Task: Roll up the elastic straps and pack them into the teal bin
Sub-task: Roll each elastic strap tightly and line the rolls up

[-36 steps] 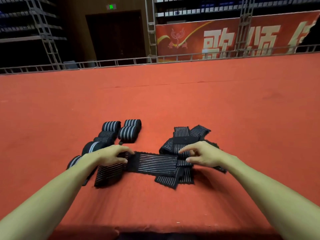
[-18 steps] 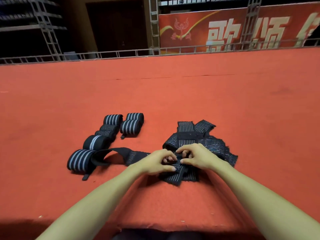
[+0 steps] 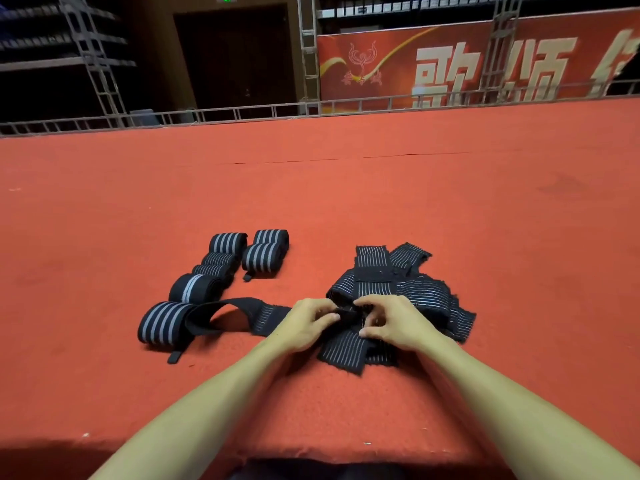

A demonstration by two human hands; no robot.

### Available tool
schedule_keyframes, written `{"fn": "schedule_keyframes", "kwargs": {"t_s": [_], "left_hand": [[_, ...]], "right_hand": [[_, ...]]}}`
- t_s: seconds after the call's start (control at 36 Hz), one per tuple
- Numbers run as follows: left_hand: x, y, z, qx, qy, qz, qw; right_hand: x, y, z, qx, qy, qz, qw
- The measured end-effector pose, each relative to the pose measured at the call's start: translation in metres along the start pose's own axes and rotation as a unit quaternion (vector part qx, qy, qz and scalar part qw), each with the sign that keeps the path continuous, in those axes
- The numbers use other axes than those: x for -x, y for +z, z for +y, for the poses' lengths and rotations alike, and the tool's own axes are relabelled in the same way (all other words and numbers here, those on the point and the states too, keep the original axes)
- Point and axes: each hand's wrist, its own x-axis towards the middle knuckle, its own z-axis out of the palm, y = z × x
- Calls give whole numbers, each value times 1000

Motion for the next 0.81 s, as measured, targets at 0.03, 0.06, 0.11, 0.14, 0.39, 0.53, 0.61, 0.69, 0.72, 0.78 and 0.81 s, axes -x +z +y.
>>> {"fn": "schedule_keyframes", "kwargs": {"t_s": [0.03, 0.06, 0.11, 0.14, 0.39, 0.53, 0.61, 0.69, 0.72, 0.78, 0.81], "left_hand": [[1, -1, 0, 11, -10, 14, 1000], [2, -3, 0, 23, -20, 24, 999], [4, -6, 1, 54, -34, 29, 998], [6, -6, 2, 70, -35, 28, 997], [4, -29, 43, 210, 18, 124, 970], [0, -51, 73, 332, 46, 167, 927], [-3, -64, 89, 327, 59, 177, 926], [1, -70, 98, 317, 79, 182, 927], [3, -71, 100, 313, 90, 171, 930], [12, -70, 103, 288, 113, 134, 941], [16, -69, 102, 270, 123, 116, 948]], "right_hand": [[1, 2, 0, 8, 3, -5, 1000], [3, 4, 0, 14, 6, -3, 1000], [4, 6, -1, 10, 5, 19, 1000], [4, 5, -3, -4, -2, 38, 999], [-9, -17, -43, -202, -88, 158, 963], [-8, -33, -70, -289, -120, 168, 935], [-5, -40, -88, -305, -136, 181, 925], [-5, -50, -100, -284, -152, 211, 923], [-5, -54, -102, -276, -159, 219, 922], [-5, -63, -107, -266, -170, 237, 919], [-4, -67, -109, -262, -171, 245, 918]]}}
